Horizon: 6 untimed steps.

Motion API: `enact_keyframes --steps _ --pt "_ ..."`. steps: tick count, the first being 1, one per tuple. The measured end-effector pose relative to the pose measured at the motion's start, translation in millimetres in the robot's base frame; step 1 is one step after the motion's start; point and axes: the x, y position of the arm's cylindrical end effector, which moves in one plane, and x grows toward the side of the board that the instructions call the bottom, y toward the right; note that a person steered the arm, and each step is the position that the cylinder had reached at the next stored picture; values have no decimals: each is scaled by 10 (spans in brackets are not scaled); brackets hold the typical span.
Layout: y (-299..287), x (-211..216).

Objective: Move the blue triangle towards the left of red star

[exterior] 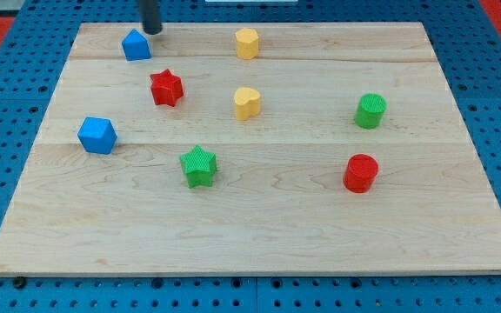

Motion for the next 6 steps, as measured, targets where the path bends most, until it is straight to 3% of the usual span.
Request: enact_keyframes --steps 1,2,3,4,6 --pt "-111 200" --pt "-507 48" --pt "-518 72" --pt "-376 739" --pt "-206 962"
